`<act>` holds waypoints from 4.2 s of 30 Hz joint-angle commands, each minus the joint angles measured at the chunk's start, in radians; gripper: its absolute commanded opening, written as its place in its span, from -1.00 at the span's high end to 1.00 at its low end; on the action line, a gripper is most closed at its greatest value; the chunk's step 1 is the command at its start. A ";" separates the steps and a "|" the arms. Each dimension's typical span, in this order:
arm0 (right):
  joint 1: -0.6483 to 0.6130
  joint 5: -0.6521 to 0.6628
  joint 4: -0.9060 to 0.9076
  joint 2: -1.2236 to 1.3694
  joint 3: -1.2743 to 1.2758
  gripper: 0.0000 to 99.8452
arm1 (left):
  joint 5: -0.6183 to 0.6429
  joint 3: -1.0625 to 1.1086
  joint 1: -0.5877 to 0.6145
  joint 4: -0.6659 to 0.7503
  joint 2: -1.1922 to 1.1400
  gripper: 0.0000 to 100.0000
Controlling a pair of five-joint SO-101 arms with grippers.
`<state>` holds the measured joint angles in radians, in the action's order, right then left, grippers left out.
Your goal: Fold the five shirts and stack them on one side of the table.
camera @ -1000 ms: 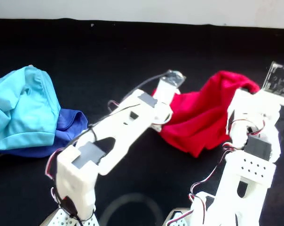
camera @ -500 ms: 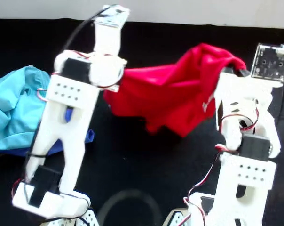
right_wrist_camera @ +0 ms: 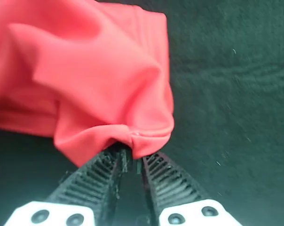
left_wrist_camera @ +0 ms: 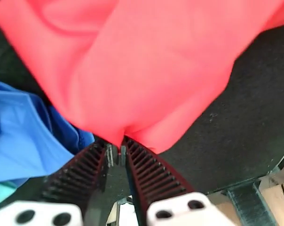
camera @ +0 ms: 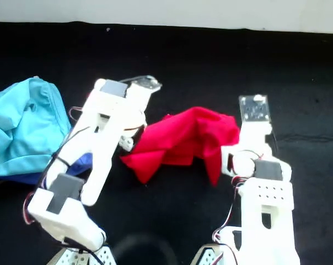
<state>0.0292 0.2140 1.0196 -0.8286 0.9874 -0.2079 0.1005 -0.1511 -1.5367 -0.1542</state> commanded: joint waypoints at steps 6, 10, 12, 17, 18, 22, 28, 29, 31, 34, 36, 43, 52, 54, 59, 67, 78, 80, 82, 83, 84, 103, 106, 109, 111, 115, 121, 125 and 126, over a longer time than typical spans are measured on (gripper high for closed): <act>0.344 0.181 -0.025 -0.007 -0.119 0.99 | -0.018 -0.174 0.134 -0.118 -0.015 0.83; 0.401 0.184 -0.082 -0.007 -0.154 0.99 | -0.017 -0.265 0.177 -0.123 -0.012 0.58; 0.401 0.186 -0.082 -0.005 -0.151 0.99 | -0.017 -0.312 0.185 -0.149 -0.010 0.51; 0.401 0.186 -0.081 0.001 -0.151 0.96 | -0.017 -0.381 0.179 -0.187 -0.018 0.50; 0.401 0.186 -0.081 0.001 -0.151 0.91 | -0.017 -0.383 0.179 -0.186 -0.019 0.50; 0.410 0.186 -0.081 -0.007 -0.162 0.60 | -0.015 -0.375 0.179 -0.178 -0.022 0.50; 0.429 0.175 -0.087 -0.018 -0.211 0.57 | -0.014 -0.278 0.185 0.032 -0.124 0.50; 0.423 0.152 -0.084 -0.027 -0.217 0.57 | -0.012 -0.274 0.182 0.066 -0.151 0.50; 0.395 0.081 -0.084 -0.045 -0.222 0.57 | 0.006 -0.275 0.170 0.120 -0.213 0.50; 0.298 0.051 -0.081 -0.064 -0.208 0.57 | 0.063 -0.277 0.101 0.133 -0.291 0.50; 0.236 0.049 -0.082 -0.068 -0.188 0.57 | 0.064 -0.277 0.024 0.097 -0.317 0.53; 0.102 0.049 -0.087 -0.065 -0.130 0.57 | 0.060 -0.343 -0.202 -0.100 -0.318 0.95; 0.099 0.049 -0.088 -0.065 -0.031 0.57 | 0.066 -0.536 -0.305 -0.235 -0.285 0.97; 0.099 0.049 -0.094 -0.065 -0.004 0.57 | 0.068 -0.522 -0.343 -0.235 -0.252 0.97; 0.099 0.052 -0.262 -0.062 0.130 0.57 | 0.068 -0.421 -0.476 -0.235 -0.145 0.85; 0.097 0.054 -0.407 -0.062 0.266 0.56 | 0.061 -0.357 -0.437 -0.232 -0.051 0.48; 0.104 0.127 -0.473 0.234 0.272 0.63 | 0.060 -0.352 -0.044 -0.232 0.030 0.48; 0.128 0.158 -0.506 0.311 0.246 0.82 | 0.060 -0.349 0.036 -0.230 0.027 0.48; 0.176 0.164 -0.515 0.377 0.189 1.00 | 0.058 -0.349 0.107 -0.230 0.027 0.48; 0.213 0.164 -0.510 0.401 0.154 0.95 | 0.058 -0.349 0.137 -0.230 0.027 0.48; 0.252 0.164 -0.510 0.421 0.122 0.94 | 0.058 -0.349 0.162 -0.229 0.027 0.48; 0.601 0.232 -0.193 0.260 -0.254 0.61 | 0.058 0.019 -0.114 0.089 0.028 0.48; 0.610 0.270 -0.150 0.196 -0.254 0.50 | 0.060 0.019 -0.191 0.089 0.030 0.48; 0.608 0.278 -0.108 0.105 -0.251 0.55 | 0.060 0.027 -0.274 0.091 0.028 0.48; 0.602 0.278 -0.084 0.042 -0.252 0.57 | 0.060 0.028 -0.314 0.101 0.027 0.48; 0.572 0.278 -0.030 -0.064 -0.248 0.57 | 0.060 0.030 -0.331 0.201 0.018 0.48; 0.487 0.273 0.107 -0.157 -0.243 0.57 | 0.060 0.024 -0.335 0.305 -0.110 0.56; 0.435 0.273 0.124 -0.168 -0.185 0.57 | 0.064 -0.064 -0.344 0.258 -0.137 0.99; 0.426 0.273 0.122 -0.165 -0.165 0.57 | 0.064 -0.087 -0.346 0.230 -0.136 0.94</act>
<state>0.4879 0.4826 1.1362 -0.9774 0.8017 -0.1450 0.0944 -0.4826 -1.2589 -0.2984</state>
